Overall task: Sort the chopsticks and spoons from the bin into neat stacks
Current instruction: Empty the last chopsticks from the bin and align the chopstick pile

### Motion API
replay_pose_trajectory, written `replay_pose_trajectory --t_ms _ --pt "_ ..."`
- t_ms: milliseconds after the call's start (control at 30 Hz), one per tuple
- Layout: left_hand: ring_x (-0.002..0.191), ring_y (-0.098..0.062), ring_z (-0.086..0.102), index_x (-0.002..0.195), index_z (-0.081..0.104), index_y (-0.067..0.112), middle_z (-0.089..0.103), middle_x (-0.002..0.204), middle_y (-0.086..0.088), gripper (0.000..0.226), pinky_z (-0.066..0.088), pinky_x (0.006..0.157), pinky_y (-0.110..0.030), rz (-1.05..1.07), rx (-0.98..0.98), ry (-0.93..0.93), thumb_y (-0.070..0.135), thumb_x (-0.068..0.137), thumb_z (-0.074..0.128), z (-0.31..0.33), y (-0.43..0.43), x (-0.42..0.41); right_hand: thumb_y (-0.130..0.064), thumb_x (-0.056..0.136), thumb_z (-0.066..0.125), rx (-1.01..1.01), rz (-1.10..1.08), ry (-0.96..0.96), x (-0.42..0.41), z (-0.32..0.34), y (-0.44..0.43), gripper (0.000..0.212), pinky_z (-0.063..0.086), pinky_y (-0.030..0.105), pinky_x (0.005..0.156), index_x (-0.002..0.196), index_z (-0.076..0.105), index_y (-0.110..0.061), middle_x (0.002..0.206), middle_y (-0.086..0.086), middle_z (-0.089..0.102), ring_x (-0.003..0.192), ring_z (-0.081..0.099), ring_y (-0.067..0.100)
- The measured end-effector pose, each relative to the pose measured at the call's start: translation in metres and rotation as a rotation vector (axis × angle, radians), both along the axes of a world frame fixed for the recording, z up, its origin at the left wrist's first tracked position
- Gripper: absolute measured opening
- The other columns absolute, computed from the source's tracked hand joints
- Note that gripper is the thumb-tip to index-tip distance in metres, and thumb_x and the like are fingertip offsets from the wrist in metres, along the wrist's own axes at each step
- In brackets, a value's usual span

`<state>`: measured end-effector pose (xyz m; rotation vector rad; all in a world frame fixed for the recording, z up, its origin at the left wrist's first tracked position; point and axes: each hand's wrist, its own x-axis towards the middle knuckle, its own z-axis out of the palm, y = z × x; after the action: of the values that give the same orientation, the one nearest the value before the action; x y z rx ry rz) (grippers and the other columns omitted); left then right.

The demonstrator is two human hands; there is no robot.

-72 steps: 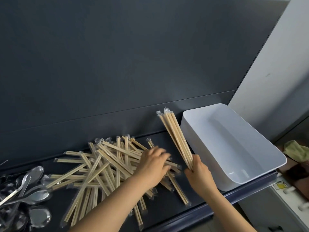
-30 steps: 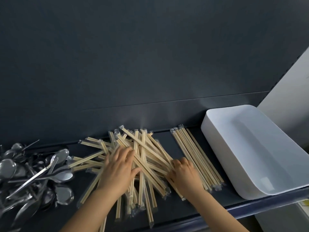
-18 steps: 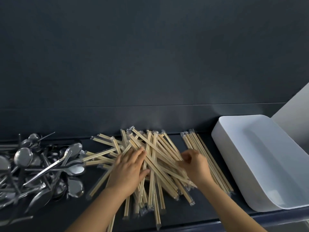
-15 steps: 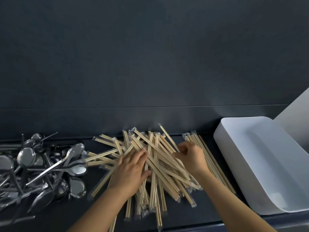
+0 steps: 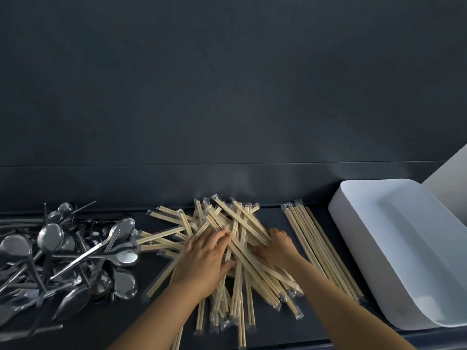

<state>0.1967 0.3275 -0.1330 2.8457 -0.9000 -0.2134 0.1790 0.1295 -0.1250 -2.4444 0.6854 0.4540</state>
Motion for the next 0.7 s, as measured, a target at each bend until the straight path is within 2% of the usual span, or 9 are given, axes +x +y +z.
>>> replay_pose_trajectory --t_ms 133,300,533,633,700 --pt "0.146 -0.013 0.003 0.149 0.01 0.034 0.002 0.157 0.016 0.064 0.002 0.118 -0.042 -0.015 -0.024 0.005 0.057 0.094 0.032 0.002 0.0 0.0 -0.044 0.077 0.072 0.078 -0.036 0.066 -0.002 0.01 -0.009 0.056 0.042 0.027 0.078 0.117 0.051 -0.01 0.104 0.002 0.054 0.092 0.052 0.018" --pt "0.146 -0.014 0.003 0.149 0.01 0.033 0.004 0.157 0.014 0.064 0.002 0.119 -0.043 -0.006 -0.042 0.025 0.056 0.094 0.034 0.003 -0.002 0.002 -0.028 0.084 0.067 0.076 -0.052 0.064 -0.011 0.016 -0.018 0.04 0.041 0.024 0.066 0.116 0.051 -0.008 0.095 0.002 0.053 0.081 0.053 0.014" --pt "0.145 -0.015 0.008 0.15 0.012 0.032 0.005 0.157 0.013 0.063 0.0 0.116 -0.04 0.003 -0.039 0.019 0.055 0.095 0.033 0.009 -0.004 0.001 -0.022 0.088 0.051 -0.074 0.103 0.053 -0.037 0.027 -0.035 0.018 0.044 0.024 0.069 0.105 0.049 -0.017 0.088 -0.004 0.052 0.084 0.055 0.015" --pt "0.145 -0.014 0.009 0.149 0.013 0.033 0.006 0.157 0.014 0.062 0.001 0.116 -0.04 0.013 -0.037 0.014 0.055 0.095 0.033 0.01 -0.005 0.0 -0.018 0.088 0.051 -0.071 0.11 0.022 -0.046 0.029 -0.042 0.02 0.049 0.027 0.073 0.107 0.049 -0.016 0.086 -0.005 0.053 0.084 0.057 0.014" --pt "0.145 -0.015 0.008 0.149 0.011 0.032 0.005 0.157 0.013 0.062 0.001 0.117 -0.04 0.013 -0.022 -0.003 0.055 0.095 0.031 0.01 -0.005 -0.001 -0.016 0.088 0.051 -0.056 0.079 -0.01 -0.05 0.03 -0.044 0.024 0.05 0.025 0.07 0.112 0.05 -0.015 0.087 -0.005 0.055 0.082 0.057 0.013"
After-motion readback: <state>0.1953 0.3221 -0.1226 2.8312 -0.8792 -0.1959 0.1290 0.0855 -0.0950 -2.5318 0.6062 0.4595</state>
